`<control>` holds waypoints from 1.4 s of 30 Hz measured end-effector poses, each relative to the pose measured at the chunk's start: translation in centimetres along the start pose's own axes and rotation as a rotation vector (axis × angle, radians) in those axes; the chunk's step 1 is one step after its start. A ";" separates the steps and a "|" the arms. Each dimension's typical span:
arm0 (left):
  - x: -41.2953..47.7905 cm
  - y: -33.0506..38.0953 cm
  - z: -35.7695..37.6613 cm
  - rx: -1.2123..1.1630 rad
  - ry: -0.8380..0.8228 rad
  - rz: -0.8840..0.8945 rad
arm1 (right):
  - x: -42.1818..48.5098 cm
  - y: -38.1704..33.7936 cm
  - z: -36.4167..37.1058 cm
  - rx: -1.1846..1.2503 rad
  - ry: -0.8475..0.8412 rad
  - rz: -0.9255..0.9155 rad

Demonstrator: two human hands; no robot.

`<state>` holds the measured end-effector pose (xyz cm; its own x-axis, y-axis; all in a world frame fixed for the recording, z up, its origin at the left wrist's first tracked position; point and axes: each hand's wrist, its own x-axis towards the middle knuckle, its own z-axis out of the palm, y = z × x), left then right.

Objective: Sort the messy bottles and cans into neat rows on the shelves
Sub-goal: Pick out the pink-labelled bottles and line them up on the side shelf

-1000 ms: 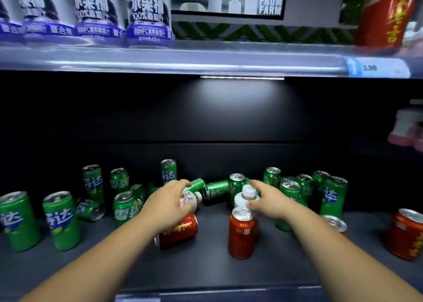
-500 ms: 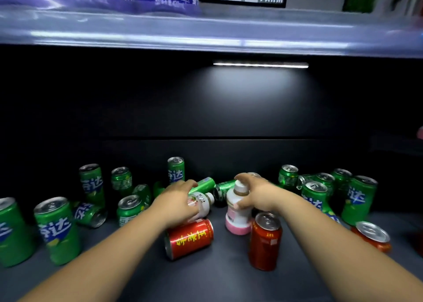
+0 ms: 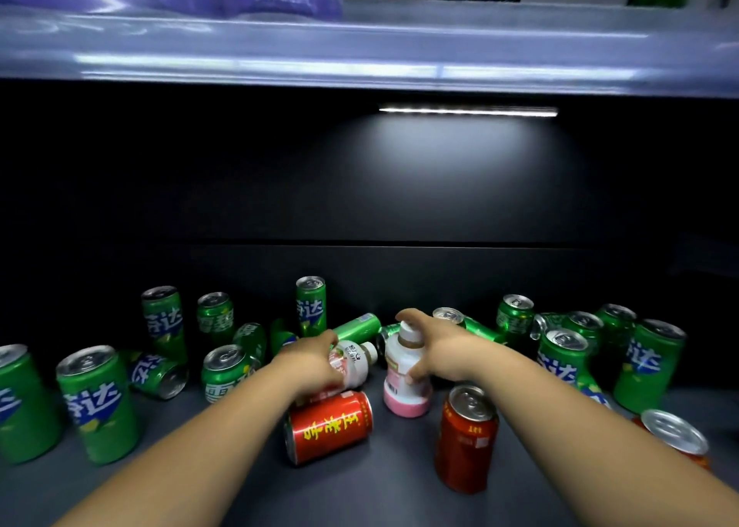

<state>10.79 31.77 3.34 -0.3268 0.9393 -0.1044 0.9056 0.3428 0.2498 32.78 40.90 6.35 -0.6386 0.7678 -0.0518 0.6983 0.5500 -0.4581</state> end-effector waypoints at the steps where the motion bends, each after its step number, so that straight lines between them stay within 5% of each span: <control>1: 0.0 0.2 0.0 0.031 -0.006 -0.001 | 0.1 0.0 0.0 -0.004 -0.002 -0.002; 7: 0.2 0.9 0.3 0.114 0.013 -0.025 | -0.1 0.1 0.1 0.043 0.049 -0.015; 15: -0.9 0.7 -1.9 -0.317 0.269 -0.045 | -2.0 -1.9 -2.2 0.407 0.377 -0.064; 20: -1.8 1.1 -3.5 -0.653 0.441 0.089 | -3.3 -4.4 -3.6 0.635 0.553 -0.075; 27: -5.3 3.4 -4.8 -0.680 0.629 0.306 | -6.3 -6.2 -3.4 0.796 0.694 -0.155; 42: -18.9 21.2 -0.9 -1.010 0.367 0.615 | -28.4 2.9 -9.3 0.705 0.766 -0.064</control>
<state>35.98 21.27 11.47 -0.1248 0.8401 0.5279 0.3739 -0.4530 0.8093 55.93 23.79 14.73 -0.1194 0.8826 0.4548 0.1656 0.4693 -0.8673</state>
